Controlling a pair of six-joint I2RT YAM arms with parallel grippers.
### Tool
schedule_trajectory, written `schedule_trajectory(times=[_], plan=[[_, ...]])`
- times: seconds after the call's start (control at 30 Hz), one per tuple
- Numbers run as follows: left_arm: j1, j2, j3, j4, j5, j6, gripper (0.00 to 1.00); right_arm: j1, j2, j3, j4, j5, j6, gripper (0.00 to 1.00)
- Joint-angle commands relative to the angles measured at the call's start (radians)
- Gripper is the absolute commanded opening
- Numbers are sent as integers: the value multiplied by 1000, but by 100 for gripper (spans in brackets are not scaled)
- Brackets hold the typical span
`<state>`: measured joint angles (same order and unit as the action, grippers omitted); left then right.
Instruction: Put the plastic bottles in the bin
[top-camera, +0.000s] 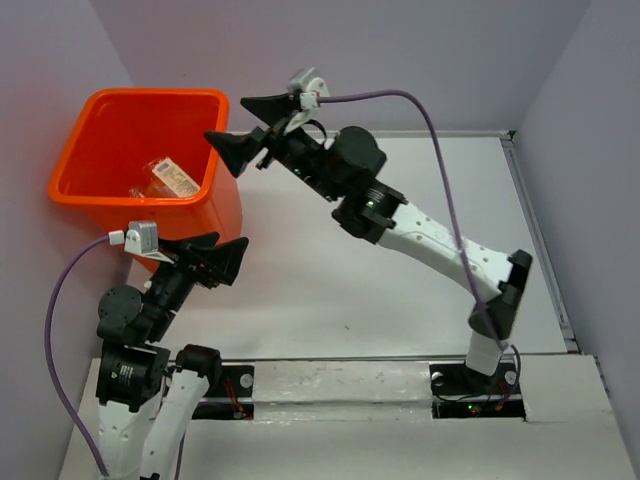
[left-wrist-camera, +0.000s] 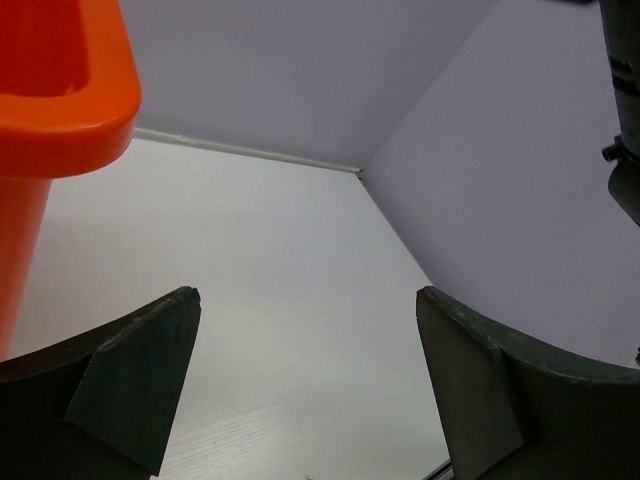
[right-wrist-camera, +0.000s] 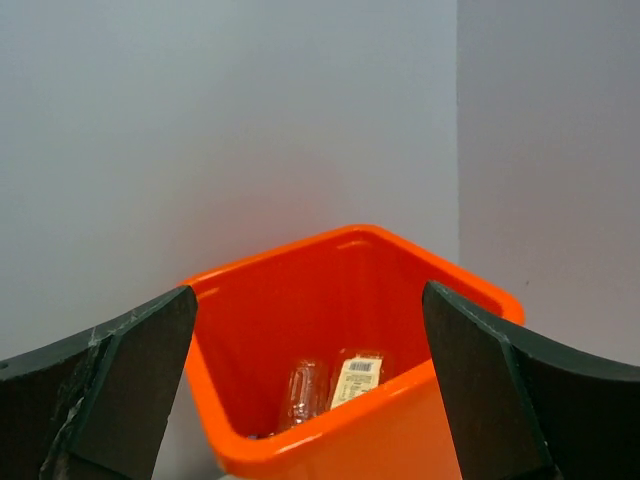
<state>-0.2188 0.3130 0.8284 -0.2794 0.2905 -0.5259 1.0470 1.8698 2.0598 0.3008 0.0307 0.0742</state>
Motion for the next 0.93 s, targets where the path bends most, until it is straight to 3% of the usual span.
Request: schedule_trajectory(times=[0.0,0.17,0.33,0.47,0.67,0.9], plan=[[-4,49,57,160,93,-42,99,1,-401,-427,132,96,-37,100],[-2,77,89,310,183,-95,99,1,-849,-934,29,295,31,100],[-4,67,97,387,203,-128,99,1,-1254,-1132,-287,431,151,100],[-2,37,91,404,196,-135,99,1,-1438,-1181,-526,489,240,100],[-4,-6,45,404,203,-164,99,1,-1597,-1265,-563,413,266,100],[-4,14,61,404,205,-160,99,1,-1531,-1189,-565,387,227,100]])
